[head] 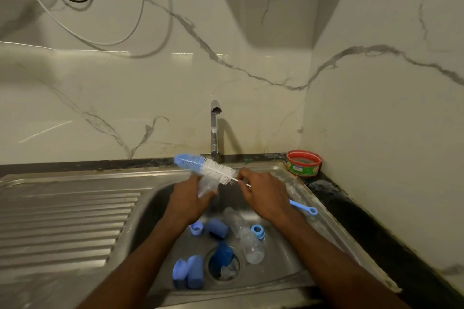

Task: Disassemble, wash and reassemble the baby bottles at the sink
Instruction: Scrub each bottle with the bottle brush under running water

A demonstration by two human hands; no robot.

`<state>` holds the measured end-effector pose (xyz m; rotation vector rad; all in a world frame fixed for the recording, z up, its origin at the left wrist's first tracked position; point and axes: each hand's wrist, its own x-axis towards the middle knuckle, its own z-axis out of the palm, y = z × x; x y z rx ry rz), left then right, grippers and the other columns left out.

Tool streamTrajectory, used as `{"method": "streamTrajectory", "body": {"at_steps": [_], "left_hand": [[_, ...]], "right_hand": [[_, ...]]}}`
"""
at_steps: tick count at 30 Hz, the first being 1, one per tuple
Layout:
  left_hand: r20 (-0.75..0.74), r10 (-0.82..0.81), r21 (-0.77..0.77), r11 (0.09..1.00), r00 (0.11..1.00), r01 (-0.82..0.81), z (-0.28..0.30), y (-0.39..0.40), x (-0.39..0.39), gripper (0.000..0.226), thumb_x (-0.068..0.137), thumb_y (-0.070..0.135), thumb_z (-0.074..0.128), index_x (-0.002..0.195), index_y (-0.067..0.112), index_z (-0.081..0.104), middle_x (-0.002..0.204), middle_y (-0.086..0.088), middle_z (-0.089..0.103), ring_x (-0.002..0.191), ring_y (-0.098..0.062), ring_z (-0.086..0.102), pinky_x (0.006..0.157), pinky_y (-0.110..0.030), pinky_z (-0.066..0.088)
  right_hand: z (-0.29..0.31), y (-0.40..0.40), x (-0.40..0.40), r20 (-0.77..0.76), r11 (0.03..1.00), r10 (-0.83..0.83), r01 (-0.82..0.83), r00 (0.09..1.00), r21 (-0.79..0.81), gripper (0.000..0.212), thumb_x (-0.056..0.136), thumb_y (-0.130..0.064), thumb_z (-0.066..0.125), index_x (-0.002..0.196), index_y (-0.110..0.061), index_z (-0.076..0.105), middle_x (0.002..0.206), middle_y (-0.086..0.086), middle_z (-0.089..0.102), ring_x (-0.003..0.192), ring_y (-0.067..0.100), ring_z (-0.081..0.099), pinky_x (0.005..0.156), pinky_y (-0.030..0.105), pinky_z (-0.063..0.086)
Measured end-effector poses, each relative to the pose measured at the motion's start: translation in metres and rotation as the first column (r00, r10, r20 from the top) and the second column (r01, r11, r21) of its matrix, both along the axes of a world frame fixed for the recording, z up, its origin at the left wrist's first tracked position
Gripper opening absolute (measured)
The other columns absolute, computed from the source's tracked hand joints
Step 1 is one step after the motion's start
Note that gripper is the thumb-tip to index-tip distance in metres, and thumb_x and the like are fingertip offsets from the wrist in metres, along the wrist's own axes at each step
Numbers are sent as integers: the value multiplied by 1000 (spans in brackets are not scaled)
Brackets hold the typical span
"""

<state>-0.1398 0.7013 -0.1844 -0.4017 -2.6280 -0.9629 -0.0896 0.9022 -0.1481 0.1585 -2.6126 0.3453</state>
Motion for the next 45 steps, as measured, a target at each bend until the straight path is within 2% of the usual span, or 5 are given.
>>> {"method": "streamTrajectory", "body": {"at_steps": [8, 16, 22, 39, 45], "left_hand": [[-15, 51, -133, 990, 999, -53, -8, -14, -28, 46, 99, 34, 63, 138, 15, 51, 137, -5, 56, 123, -20, 55, 106, -33, 42], [-170, -41, -293, 956, 985, -10, -17, 7, -28, 43, 97, 33, 64, 131, 9, 53, 126, -12, 60, 112, -27, 60, 96, -40, 51], [9, 162, 45, 986, 987, -162, -21, -17, -36, 54, 95, 39, 67, 135, 14, 40, 112, -3, 62, 93, -13, 60, 84, -31, 52], [-56, -216, -299, 935, 975, 190, -12, 5, -18, 42, 102, 33, 56, 138, 13, 53, 134, -4, 56, 122, -18, 55, 104, -30, 41], [-38, 35, -26, 999, 999, -36, -20, -8, -31, 42, 99, 44, 60, 126, 13, 56, 115, -5, 63, 99, -16, 60, 88, -30, 48]], "right_hand": [[-19, 5, -10, 192, 998, 25, -12, 981, -66, 15, 101, -32, 49, 107, -33, 63, 99, -4, 69, 89, 18, 64, 84, 37, 54], [-15, -25, -19, 103, 997, -79, 76, 992, 34, 9, 101, -26, 52, 104, -33, 57, 90, -4, 64, 74, 19, 57, 60, 29, 40], [-23, -9, -1, 226, 994, -105, 94, 968, 59, 11, 95, -25, 55, 89, -32, 62, 85, -4, 66, 75, 16, 62, 68, 33, 52], [-18, -23, -5, 85, 994, -91, 85, 992, 65, 8, 100, -31, 51, 107, -35, 52, 95, 0, 68, 77, 19, 60, 67, 34, 52], [-17, -12, -3, 72, 989, -141, 137, 987, 59, 7, 99, -26, 52, 100, -30, 57, 89, 0, 67, 76, 23, 61, 63, 31, 43]]}}
